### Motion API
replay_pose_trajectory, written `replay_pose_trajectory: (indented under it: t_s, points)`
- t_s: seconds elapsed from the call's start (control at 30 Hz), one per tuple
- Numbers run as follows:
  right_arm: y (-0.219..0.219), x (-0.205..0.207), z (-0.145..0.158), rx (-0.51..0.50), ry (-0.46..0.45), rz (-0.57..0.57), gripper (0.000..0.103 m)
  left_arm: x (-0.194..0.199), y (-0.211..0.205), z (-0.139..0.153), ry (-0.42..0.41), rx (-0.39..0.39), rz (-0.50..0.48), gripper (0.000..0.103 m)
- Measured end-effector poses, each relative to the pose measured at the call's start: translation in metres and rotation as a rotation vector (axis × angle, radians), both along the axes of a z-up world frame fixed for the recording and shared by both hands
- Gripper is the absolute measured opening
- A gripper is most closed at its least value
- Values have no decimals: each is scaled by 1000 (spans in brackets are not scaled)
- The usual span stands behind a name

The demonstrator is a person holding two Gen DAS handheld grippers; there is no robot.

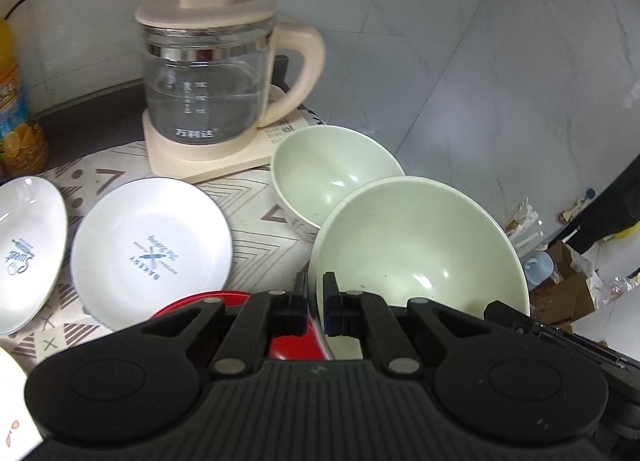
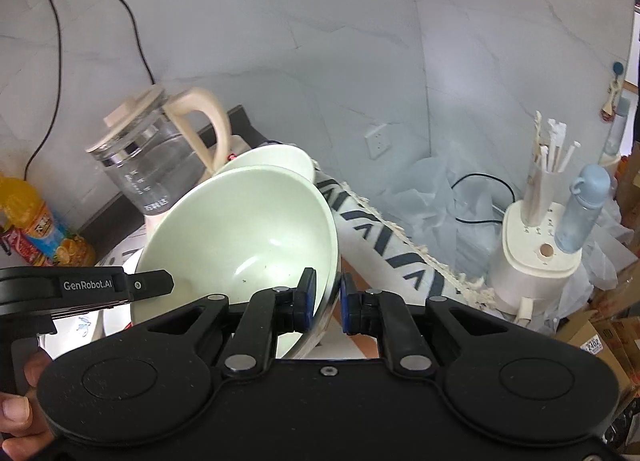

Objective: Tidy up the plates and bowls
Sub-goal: 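Carry the green bowl and lower it into the red bowl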

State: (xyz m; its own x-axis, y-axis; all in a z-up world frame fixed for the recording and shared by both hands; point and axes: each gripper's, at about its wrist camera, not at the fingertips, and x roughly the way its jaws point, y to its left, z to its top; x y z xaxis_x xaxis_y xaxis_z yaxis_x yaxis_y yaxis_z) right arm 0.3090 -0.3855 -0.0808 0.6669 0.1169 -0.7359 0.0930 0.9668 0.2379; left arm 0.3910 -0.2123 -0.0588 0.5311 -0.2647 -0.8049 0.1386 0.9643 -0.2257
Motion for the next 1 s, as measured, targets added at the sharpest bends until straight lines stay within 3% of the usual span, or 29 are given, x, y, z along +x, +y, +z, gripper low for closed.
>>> replay_pose_trajectory:
  t_s: [0.63, 1.0]
  points:
    - [47, -1, 10, -6, -14, 133, 13, -20, 53, 11, 3, 2, 135, 5]
    - [76, -6, 6, -15, 7, 213, 13, -35, 82, 3, 38, -1, 208, 5]
